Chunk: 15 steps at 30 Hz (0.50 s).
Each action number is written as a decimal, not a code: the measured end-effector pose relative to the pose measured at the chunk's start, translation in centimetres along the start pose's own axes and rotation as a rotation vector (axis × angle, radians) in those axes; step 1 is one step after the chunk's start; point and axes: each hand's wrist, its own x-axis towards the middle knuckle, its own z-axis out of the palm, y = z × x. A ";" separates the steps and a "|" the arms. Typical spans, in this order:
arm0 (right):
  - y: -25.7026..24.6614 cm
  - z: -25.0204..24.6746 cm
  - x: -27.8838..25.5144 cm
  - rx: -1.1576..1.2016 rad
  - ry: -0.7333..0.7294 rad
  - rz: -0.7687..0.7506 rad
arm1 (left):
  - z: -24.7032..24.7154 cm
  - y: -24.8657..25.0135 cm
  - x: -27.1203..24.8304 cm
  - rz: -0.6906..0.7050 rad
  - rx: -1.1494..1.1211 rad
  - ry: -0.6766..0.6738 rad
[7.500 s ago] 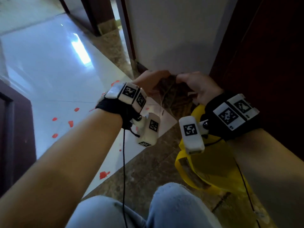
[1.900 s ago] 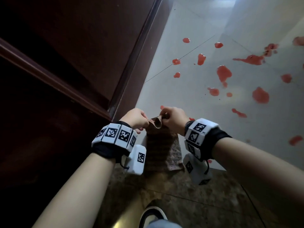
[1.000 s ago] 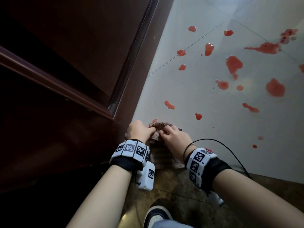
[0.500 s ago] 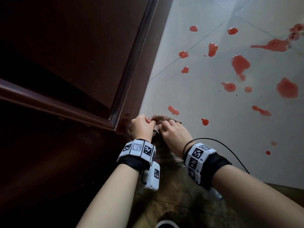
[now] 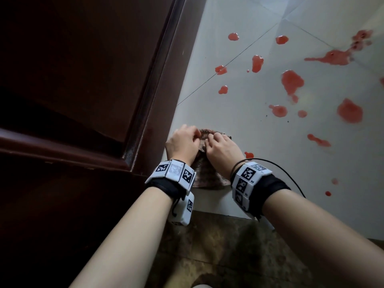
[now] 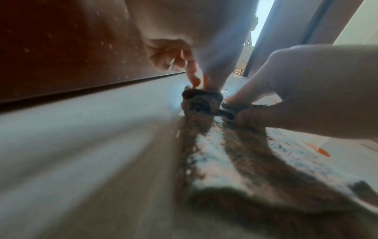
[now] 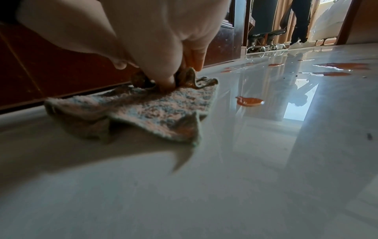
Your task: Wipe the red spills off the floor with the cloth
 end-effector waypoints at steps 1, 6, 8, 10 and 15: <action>0.2 0.0 0.0 -0.001 0.008 0.012 | 0.2 -0.2 -0.1 0.032 0.006 -0.005; 0.4 -0.4 0.3 0.025 -0.037 0.152 | 0.9 -0.2 -1.3 0.248 0.174 -0.066; 0.4 -0.8 0.1 0.040 -0.088 0.214 | 1.3 0.2 -1.5 0.303 0.241 -0.115; 0.5 -1.6 -0.6 0.039 -0.151 0.237 | 1.5 0.7 -2.0 0.318 0.268 -0.138; -0.2 -2.8 -2.5 0.078 -0.190 0.205 | 1.4 1.5 -3.9 0.373 0.282 -0.123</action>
